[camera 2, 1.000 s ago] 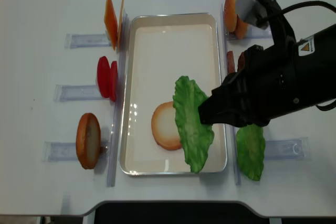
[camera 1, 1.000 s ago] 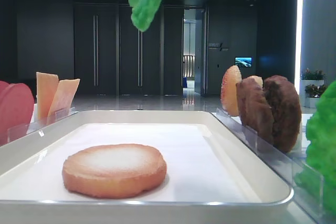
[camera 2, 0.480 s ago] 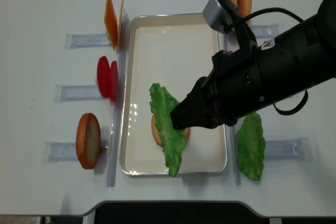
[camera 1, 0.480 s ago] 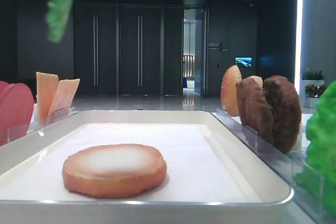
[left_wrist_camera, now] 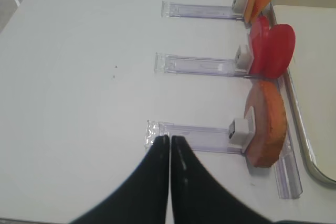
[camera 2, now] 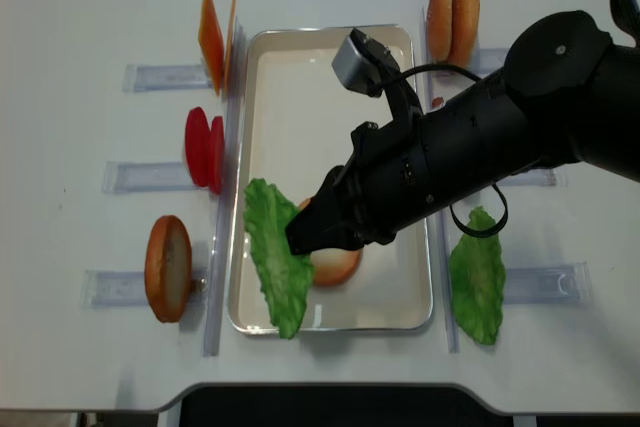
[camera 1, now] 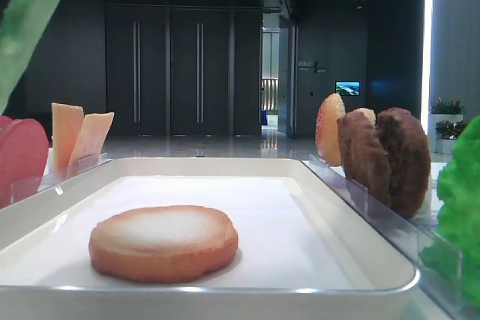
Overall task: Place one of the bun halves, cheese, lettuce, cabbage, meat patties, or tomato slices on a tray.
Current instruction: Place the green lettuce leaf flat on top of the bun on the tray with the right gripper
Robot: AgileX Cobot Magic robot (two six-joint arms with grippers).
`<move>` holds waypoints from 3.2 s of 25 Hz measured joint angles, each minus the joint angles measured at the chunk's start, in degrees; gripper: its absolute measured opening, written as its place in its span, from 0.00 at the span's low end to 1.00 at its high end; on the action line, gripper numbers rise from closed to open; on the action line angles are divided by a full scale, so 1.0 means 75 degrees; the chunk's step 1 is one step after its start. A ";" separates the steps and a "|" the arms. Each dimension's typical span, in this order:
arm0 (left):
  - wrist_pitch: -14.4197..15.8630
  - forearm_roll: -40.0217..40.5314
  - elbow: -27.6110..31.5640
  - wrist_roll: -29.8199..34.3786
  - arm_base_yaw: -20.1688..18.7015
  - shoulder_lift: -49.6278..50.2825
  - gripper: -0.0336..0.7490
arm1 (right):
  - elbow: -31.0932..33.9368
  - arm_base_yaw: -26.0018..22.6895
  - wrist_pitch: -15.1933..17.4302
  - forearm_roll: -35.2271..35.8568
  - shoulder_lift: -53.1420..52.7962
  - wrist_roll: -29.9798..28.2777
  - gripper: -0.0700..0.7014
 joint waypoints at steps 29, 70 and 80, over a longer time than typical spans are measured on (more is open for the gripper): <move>0.0000 0.0000 0.0000 0.0000 0.0000 0.0000 0.04 | -0.0006 -0.0046 -0.1291 0.0300 0.1009 -0.0759 0.11; 0.0000 0.0000 0.0000 0.0000 0.0000 0.0000 0.04 | -0.0006 -0.0399 -0.2246 -0.1769 0.1236 -0.0611 0.11; 0.0000 0.0000 0.0000 0.0000 0.0000 0.0000 0.04 | -0.0006 -0.0399 -0.2412 -0.2353 0.1236 -0.0345 0.12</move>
